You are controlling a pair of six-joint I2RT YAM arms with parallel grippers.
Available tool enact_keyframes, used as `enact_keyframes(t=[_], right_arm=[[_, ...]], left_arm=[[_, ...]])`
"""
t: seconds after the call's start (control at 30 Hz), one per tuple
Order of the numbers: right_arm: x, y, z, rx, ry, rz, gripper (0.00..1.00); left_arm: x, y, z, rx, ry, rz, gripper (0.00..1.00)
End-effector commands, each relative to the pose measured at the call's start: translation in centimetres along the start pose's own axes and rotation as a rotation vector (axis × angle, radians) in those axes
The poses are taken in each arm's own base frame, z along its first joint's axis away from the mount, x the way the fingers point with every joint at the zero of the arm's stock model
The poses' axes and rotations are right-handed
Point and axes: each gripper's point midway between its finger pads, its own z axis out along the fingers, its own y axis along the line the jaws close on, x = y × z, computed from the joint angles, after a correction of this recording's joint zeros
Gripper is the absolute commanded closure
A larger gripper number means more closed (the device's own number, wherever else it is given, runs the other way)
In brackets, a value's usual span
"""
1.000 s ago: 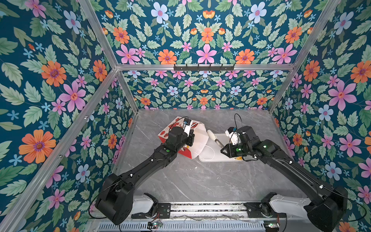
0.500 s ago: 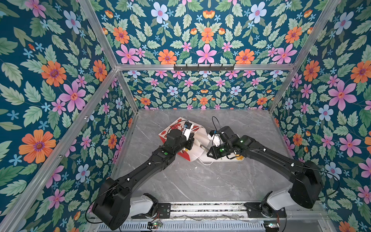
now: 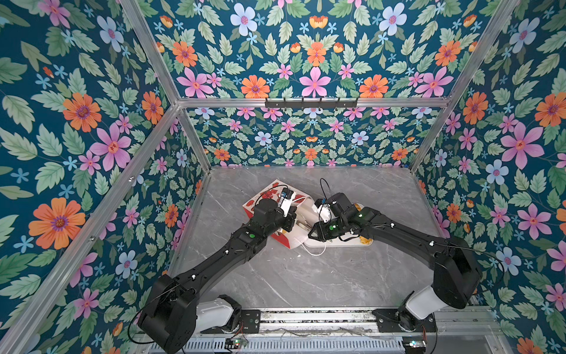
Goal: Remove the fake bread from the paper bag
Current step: 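Move the tongs into the tipped bag opening with the right gripper, then pinch the yellow ring bagel inside the bag with the right gripper's tongs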
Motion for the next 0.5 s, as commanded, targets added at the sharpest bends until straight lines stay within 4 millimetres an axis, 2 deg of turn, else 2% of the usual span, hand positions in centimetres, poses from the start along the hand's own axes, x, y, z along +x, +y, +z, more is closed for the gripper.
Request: enact_keyframes(t=[0.0,0.47], right_arm=[[0.3,0.7,-0.1,-0.046,0.003,-0.003,0.62],[2.5,0.3,1.9,-0.090,0.105,0.058,0.62]], left_arm=[[-0.4,-0.2,0.1,0.010,-0.013,0.011,1.00],[0.0,-0.1,0.1,0.007,-0.009,-0.002,1.00]])
